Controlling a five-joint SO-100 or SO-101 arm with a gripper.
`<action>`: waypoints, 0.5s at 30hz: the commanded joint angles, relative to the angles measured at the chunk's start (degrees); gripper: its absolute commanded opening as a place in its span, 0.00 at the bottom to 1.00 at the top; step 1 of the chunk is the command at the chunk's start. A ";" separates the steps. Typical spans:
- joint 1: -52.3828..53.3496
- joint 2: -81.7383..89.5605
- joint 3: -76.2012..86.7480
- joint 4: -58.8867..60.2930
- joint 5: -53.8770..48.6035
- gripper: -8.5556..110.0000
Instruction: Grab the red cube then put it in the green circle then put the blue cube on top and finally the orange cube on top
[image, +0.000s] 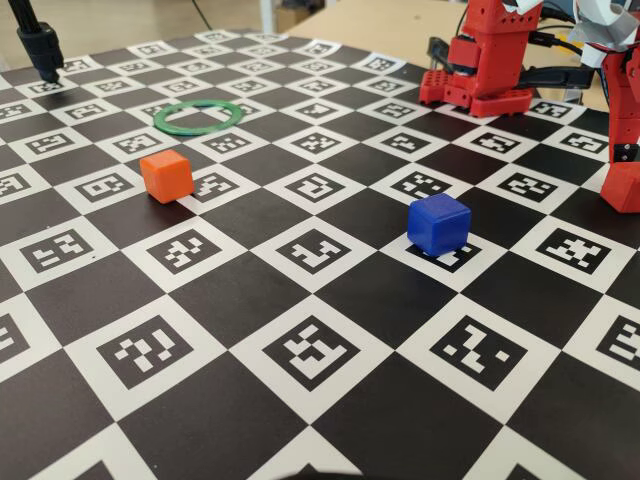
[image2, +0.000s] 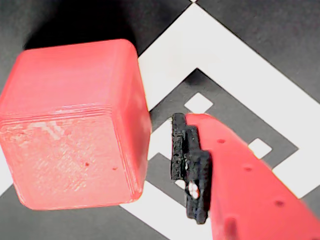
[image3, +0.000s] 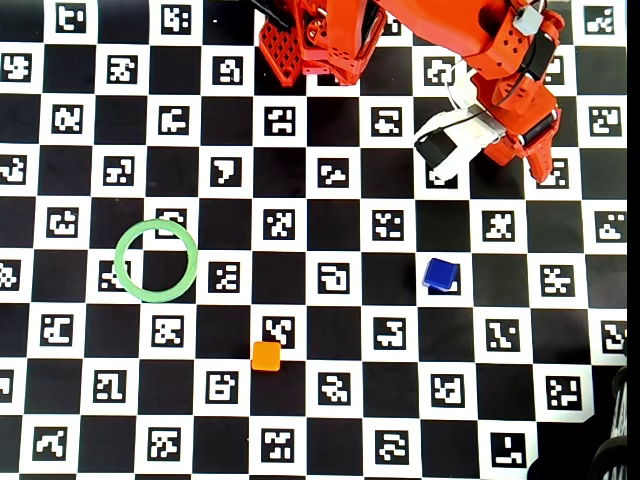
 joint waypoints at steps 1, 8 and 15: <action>0.35 1.05 -3.69 -0.18 -1.49 0.44; 0.35 1.05 -2.20 -1.58 -4.48 0.43; 0.44 1.14 -2.02 -2.29 -6.42 0.41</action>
